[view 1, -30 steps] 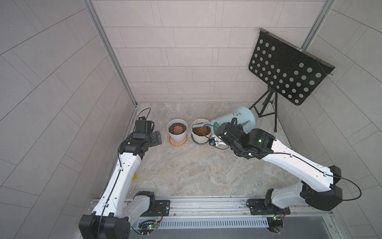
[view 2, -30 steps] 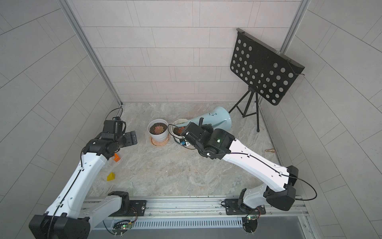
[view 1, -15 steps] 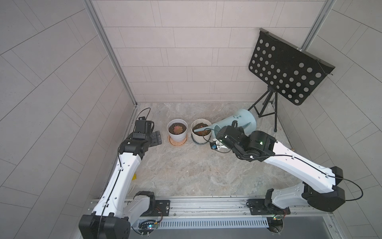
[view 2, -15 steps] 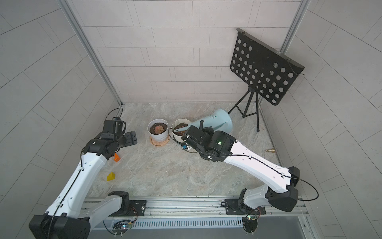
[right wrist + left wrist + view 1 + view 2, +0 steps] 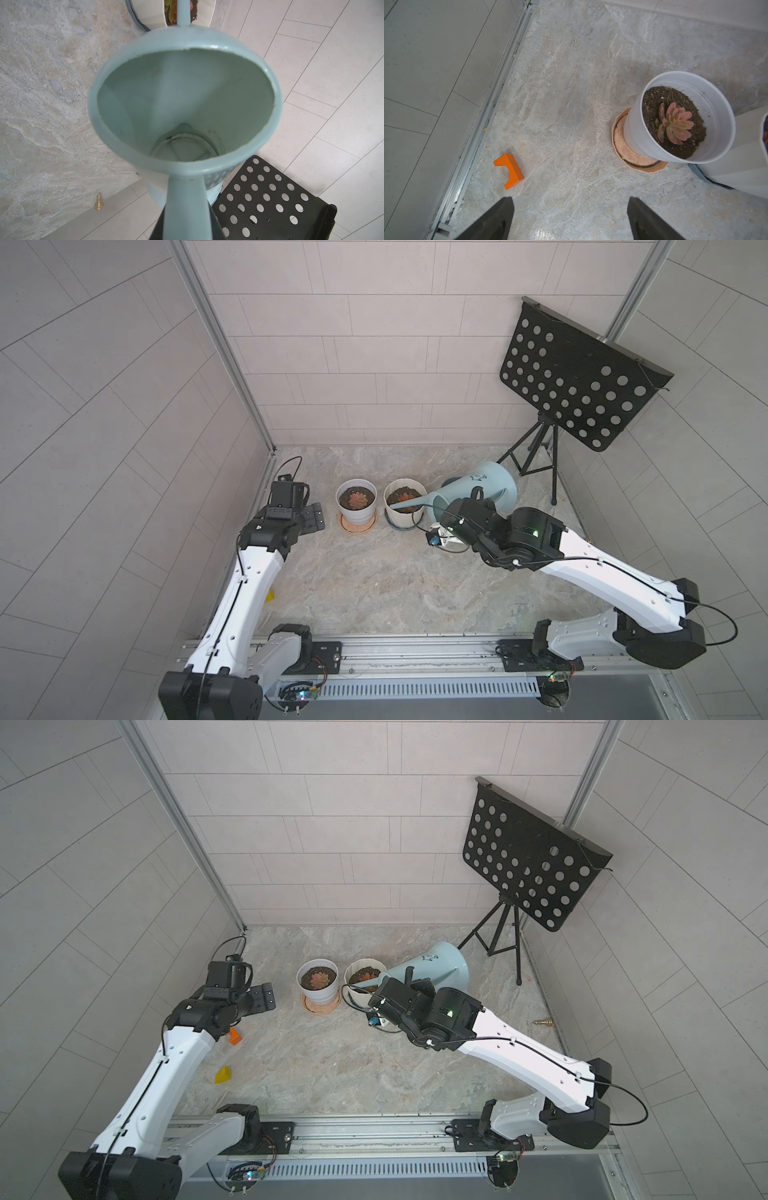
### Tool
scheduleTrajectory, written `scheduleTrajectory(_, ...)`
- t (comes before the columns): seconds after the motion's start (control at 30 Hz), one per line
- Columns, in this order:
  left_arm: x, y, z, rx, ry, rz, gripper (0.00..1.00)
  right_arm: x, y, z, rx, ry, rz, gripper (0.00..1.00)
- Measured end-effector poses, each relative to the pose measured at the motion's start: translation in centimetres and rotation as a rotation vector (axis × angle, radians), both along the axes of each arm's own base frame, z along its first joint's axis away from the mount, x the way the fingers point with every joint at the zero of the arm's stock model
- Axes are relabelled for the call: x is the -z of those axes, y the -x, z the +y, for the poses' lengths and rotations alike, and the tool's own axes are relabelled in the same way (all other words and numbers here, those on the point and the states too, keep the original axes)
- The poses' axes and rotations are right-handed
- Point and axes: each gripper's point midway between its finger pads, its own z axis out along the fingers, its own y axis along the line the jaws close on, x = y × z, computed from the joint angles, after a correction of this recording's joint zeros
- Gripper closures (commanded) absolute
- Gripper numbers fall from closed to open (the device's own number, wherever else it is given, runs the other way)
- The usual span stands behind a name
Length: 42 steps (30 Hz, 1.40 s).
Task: Water the succulent around the soil edge
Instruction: Water the soil of the potted plant with water.
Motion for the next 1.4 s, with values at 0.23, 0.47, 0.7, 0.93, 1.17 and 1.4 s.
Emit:
scheduleTrajectory(0.23, 0.0, 0.0, 0.0, 0.000, 0.000, 0.000, 0.07, 0.2, 0.5, -0.8, -0.001, 0.023, 0.014, 1.00)
scheduleTrajectory(0.47, 0.0, 0.0, 0.0, 0.000, 0.000, 0.000, 0.07, 0.0, 0.8, -1.5, 0.006, 0.036, 0.007, 1.00)
scheduleTrajectory(0.7, 0.0, 0.0, 0.0, 0.000, 0.000, 0.000, 0.07, -0.5, 1.3, -2.6, 0.016, 0.035, -0.001, 1.00)
scheduleTrajectory(0.93, 0.0, 0.0, 0.0, 0.000, 0.000, 0.000, 0.07, -0.5, 1.4, -3.2, 0.028, 0.041, -0.007, 1.00)
scheduleTrajectory(1.17, 0.0, 0.0, 0.0, 0.000, 0.001, 0.000, 0.07, -0.8, 1.6, -3.9, 0.036, 0.048, -0.015, 1.00)
scheduleTrajectory(1.4, 0.0, 0.0, 0.0, -0.001, 0.001, 0.000, 0.07, -1.1, 1.8, -4.8, 0.050, 0.060, -0.026, 1.00)
